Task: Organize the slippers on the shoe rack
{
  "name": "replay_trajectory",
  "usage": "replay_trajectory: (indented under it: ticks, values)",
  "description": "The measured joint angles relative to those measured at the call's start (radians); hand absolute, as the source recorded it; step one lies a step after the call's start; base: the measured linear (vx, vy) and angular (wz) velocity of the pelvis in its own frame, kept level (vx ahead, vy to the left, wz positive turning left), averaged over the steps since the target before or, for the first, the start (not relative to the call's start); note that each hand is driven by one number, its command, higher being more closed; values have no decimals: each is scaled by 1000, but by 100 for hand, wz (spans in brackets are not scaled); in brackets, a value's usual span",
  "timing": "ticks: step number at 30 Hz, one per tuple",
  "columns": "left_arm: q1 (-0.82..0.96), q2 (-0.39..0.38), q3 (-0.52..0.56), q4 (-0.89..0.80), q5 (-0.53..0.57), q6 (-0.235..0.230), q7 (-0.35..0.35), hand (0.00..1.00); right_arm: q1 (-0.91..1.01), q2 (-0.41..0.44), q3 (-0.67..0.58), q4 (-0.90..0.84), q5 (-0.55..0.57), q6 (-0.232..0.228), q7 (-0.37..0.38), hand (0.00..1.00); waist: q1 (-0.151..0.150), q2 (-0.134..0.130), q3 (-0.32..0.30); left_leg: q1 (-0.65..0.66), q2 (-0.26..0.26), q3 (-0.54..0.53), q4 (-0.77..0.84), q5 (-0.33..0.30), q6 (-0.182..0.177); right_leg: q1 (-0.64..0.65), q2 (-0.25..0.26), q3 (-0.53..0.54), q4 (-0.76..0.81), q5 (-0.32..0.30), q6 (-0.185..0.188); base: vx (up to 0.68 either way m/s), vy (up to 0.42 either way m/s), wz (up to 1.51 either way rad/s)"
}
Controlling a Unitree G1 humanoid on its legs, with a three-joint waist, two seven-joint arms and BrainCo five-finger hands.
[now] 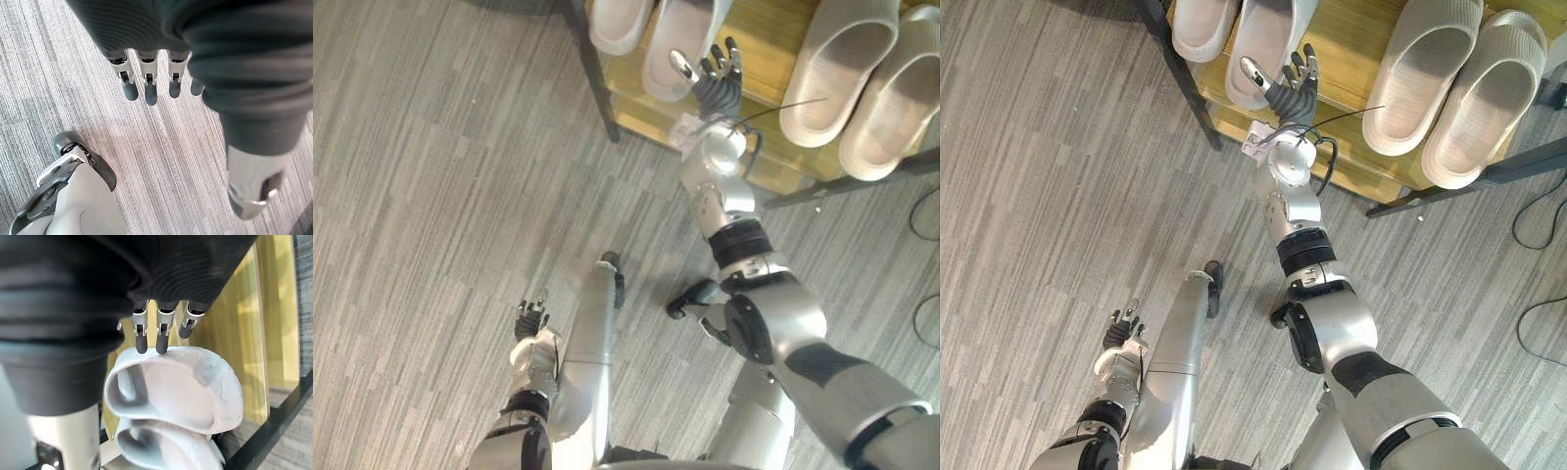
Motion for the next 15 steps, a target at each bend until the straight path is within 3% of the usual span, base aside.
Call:
replay_trajectory:
  ticks: [12, 15]
  values:
    - [-5, -10, 0, 5, 0, -3, -16, 0, -92, -87, 71, 93, 78, -5, 4, 0, 13, 12, -6, -16, -5, -17, 15, -4, -8, -2, -15, -16, 31, -28, 0, -10, 59, 4]
    - [-5, -24, 0, 6, 1, -5, -18, 0, -101, -106, 89, 119, 82, -4, 4, 0, 15, 31, -16, -31, -4, -25, 16, -3, -11, -4, -16, -31, 33, -32, 0, -26, 43, 8]
